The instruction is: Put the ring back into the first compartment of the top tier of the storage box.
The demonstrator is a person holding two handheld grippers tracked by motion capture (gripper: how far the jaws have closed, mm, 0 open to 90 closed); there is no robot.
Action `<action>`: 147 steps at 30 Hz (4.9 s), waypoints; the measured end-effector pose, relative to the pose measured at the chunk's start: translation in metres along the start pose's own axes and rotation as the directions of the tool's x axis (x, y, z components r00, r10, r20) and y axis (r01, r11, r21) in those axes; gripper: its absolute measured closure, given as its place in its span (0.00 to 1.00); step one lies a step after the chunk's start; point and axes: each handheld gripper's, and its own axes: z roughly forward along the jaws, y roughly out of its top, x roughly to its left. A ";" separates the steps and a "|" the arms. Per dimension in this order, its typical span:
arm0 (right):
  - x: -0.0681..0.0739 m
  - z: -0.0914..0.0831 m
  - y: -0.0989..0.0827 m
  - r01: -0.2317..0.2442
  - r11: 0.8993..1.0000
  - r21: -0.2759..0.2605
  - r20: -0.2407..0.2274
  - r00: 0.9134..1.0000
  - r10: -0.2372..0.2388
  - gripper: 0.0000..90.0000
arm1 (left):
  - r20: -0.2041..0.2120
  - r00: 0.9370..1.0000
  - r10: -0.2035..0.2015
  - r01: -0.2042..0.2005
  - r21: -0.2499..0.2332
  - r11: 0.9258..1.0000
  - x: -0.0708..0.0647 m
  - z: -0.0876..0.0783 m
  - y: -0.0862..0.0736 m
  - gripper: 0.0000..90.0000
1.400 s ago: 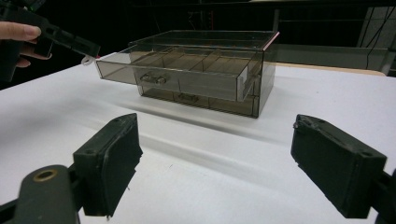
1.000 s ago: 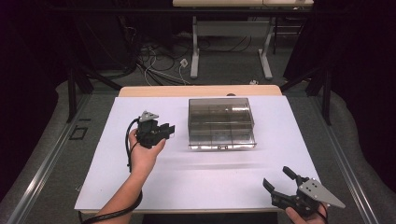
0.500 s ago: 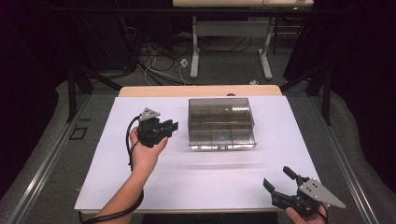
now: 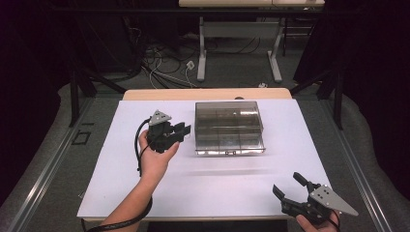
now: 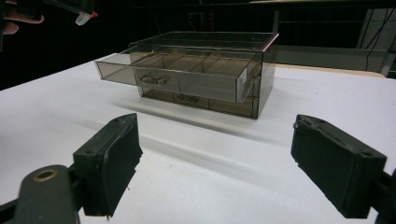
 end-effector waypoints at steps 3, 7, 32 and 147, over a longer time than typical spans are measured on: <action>0.000 0.000 0.000 0.001 1.000 0.001 -0.001 1.000 -0.001 0.17 | 0.005 1.000 0.002 -0.002 0.001 1.000 -0.002 0.000 0.001 0.77; 0.000 0.000 0.000 0.002 1.000 0.001 -0.001 1.000 -0.002 0.17 | 0.014 1.000 0.007 -0.007 0.000 1.000 -0.005 0.002 0.002 0.77; 0.000 0.000 0.000 0.006 1.000 0.001 -0.004 1.000 -0.006 0.17 | 0.055 0.998 0.027 -0.028 0.015 0.999 -0.026 0.021 0.007 0.77; -0.002 -0.001 -0.001 -0.001 1.000 0.002 0.000 1.000 0.001 0.17 | 0.051 0.995 0.080 -0.081 0.023 0.996 -0.016 0.033 -0.013 0.27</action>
